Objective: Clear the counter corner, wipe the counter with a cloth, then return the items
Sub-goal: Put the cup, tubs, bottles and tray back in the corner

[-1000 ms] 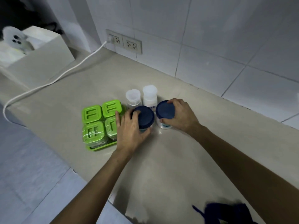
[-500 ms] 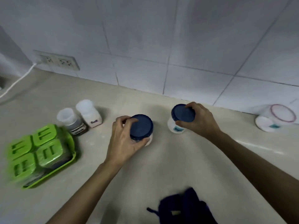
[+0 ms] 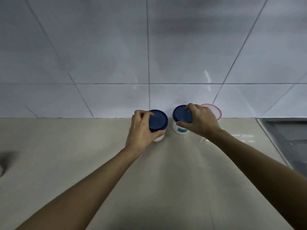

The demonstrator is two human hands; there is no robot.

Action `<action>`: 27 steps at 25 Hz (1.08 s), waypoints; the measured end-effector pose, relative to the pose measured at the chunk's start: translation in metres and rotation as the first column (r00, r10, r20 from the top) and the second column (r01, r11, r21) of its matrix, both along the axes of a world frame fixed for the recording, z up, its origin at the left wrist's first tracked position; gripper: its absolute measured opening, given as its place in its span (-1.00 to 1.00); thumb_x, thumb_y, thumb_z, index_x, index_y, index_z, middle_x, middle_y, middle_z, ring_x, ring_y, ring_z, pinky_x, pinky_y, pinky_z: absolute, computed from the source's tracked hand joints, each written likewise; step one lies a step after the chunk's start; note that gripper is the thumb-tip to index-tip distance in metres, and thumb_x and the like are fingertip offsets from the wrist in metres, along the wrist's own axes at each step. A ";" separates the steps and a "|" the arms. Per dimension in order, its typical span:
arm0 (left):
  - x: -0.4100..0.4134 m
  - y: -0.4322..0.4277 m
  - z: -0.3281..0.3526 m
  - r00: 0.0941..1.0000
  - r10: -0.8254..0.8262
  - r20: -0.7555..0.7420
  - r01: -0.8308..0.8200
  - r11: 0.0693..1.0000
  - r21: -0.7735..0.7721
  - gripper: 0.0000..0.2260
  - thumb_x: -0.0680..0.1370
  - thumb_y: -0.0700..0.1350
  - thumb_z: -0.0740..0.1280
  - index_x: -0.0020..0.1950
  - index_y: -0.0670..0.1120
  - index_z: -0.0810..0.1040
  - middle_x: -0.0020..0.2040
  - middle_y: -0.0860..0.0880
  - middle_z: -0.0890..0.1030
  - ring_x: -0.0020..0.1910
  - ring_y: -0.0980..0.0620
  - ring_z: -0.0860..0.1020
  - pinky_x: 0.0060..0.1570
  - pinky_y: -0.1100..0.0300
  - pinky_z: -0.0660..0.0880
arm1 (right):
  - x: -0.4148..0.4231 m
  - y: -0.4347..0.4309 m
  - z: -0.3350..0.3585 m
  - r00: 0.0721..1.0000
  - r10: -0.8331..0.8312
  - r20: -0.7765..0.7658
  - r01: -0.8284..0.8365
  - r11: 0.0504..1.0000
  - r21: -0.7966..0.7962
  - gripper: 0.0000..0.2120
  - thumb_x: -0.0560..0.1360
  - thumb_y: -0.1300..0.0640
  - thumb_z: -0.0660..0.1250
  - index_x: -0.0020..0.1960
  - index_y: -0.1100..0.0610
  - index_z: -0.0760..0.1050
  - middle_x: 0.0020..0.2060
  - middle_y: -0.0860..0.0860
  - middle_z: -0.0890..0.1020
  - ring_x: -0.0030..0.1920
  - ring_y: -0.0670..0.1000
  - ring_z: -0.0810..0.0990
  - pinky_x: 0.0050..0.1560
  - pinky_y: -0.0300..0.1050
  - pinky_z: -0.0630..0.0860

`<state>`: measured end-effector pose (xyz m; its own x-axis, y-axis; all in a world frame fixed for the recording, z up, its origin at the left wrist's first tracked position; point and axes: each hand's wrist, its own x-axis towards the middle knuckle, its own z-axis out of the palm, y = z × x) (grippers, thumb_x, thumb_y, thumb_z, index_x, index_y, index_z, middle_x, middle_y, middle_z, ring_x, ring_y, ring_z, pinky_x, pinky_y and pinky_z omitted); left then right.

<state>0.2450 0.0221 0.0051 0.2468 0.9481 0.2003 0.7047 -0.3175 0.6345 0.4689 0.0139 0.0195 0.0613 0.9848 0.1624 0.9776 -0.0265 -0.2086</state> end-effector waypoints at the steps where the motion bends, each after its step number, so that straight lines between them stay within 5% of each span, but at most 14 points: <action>1: 0.011 0.006 -0.005 1.000 -0.001 -0.020 0.002 1.000 0.012 -0.37 0.31 0.08 0.55 0.30 -0.06 0.42 0.24 -0.05 0.34 0.26 0.00 0.36 0.24 0.20 0.39 | 0.003 0.003 -0.003 1.000 0.012 -0.006 -0.012 1.000 0.019 -0.41 0.31 -0.26 0.41 0.16 0.11 0.43 0.06 0.08 0.64 -0.08 0.13 0.58 -0.10 -0.07 0.46; 7: 0.048 0.033 -0.016 0.998 0.061 -0.030 -0.061 0.998 0.013 -0.40 0.34 0.05 0.54 0.30 -0.08 0.41 0.27 -0.08 0.33 0.29 -0.03 0.35 0.26 0.19 0.39 | 0.014 0.012 -0.016 0.999 0.004 0.052 -0.008 0.998 0.063 -0.39 0.32 -0.34 0.36 0.14 0.10 0.47 0.14 0.12 0.57 0.24 0.17 0.43 0.22 0.09 0.34; 14: 0.037 0.022 -0.009 0.999 0.042 0.006 -0.042 0.999 -0.028 -0.42 0.45 0.06 0.42 0.39 -0.09 0.33 0.35 -0.09 0.31 0.35 -0.03 0.33 0.31 0.20 0.34 | 0.014 -0.009 -0.008 0.999 0.025 0.021 -0.027 0.991 0.128 -0.44 0.40 -0.22 0.37 0.25 0.12 0.48 0.24 0.14 0.51 0.26 0.15 0.43 0.25 0.09 0.35; 18: -0.022 -0.020 -0.008 0.998 0.032 -0.055 -0.035 0.998 -0.058 -0.65 0.55 -0.05 0.32 0.30 -0.10 0.41 0.29 -0.06 0.37 0.30 0.02 0.37 0.13 0.36 0.25 | -0.014 -0.042 -0.008 0.989 0.146 0.000 -0.144 0.978 0.150 -0.63 0.46 -0.03 0.37 0.16 0.17 0.50 0.13 0.12 0.54 0.15 0.15 0.48 0.18 0.05 0.38; 27: -0.239 -0.112 0.012 0.958 0.141 -0.250 -0.140 0.990 0.024 -0.71 0.53 -0.10 0.30 0.25 -0.11 0.48 0.27 -0.06 0.43 0.27 -0.04 0.41 0.18 0.23 0.39 | -0.203 -0.052 -0.003 0.847 0.531 0.029 -0.528 0.847 -0.065 -0.72 0.47 0.01 0.36 0.11 0.11 0.52 0.14 0.10 0.57 0.17 0.15 0.51 0.19 0.06 0.42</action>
